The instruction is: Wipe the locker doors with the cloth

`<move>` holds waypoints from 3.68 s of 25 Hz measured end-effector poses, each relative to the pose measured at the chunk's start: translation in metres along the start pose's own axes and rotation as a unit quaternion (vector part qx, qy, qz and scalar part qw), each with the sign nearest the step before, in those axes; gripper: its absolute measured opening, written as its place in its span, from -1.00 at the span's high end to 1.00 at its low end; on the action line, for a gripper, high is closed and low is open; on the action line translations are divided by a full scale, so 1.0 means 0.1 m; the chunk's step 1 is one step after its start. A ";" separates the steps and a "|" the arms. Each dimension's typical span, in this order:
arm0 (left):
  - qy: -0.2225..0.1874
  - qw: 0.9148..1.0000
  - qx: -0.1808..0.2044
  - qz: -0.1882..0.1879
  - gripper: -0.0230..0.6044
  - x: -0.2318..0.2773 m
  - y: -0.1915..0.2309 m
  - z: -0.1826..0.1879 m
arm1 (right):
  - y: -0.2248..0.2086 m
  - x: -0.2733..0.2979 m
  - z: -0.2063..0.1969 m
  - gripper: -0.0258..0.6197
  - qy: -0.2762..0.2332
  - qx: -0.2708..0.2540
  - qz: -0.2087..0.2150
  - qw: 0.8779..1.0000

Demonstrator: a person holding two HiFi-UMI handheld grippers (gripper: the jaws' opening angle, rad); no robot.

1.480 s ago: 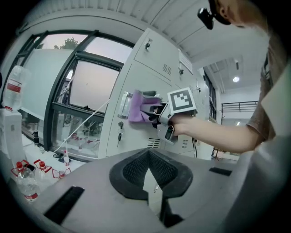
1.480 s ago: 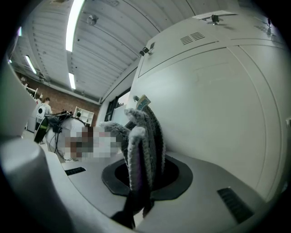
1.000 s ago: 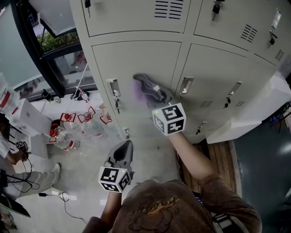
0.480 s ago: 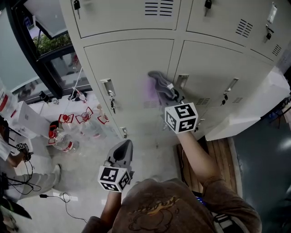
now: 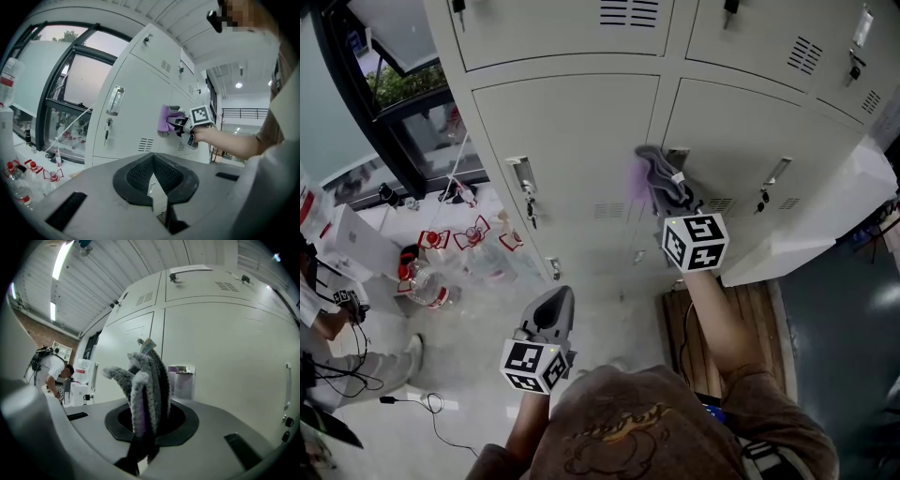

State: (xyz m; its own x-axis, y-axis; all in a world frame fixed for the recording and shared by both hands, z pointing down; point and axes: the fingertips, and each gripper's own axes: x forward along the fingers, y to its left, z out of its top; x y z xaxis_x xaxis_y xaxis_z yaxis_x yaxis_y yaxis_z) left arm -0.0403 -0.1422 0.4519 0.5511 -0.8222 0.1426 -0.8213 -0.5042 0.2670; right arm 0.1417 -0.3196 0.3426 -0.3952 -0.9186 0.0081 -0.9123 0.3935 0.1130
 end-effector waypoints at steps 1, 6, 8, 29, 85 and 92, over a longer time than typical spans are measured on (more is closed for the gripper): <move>0.000 1.000 -0.001 0.000 0.93 -0.01 0.00 0.00 | -0.01 -0.04 0.01 0.75 -0.003 0.005 -0.001 1.000; 0.001 1.000 -0.005 0.001 0.93 -0.03 0.02 -0.02 | 0.27 -0.22 0.10 0.75 -0.036 0.029 0.043 0.998; 0.002 1.000 -0.006 0.002 0.93 -0.04 0.02 -0.03 | 0.47 -0.25 0.09 0.75 -0.044 0.036 0.070 0.996; -0.005 0.999 -0.009 0.050 0.93 -0.30 0.27 0.01 | 1.77 0.39 -0.49 0.75 -0.001 0.029 0.185 0.982; 0.014 1.000 -0.011 0.014 0.93 -0.06 0.12 -0.09 | 0.58 0.26 -0.74 0.75 0.030 0.010 0.038 0.999; 0.016 1.000 -0.013 0.019 0.93 -0.09 0.14 -0.11 | 0.33 0.15 -0.74 0.75 0.030 0.007 0.017 0.999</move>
State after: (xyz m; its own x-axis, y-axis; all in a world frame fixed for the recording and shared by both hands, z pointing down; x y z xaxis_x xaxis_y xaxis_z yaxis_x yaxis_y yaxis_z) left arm -0.0547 -0.1388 0.4652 0.5242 -0.8315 0.1838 -0.8380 -0.4652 0.2853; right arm 0.1131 -0.3229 0.4198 -0.4187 -0.9054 0.0707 -0.9003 0.4240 0.0986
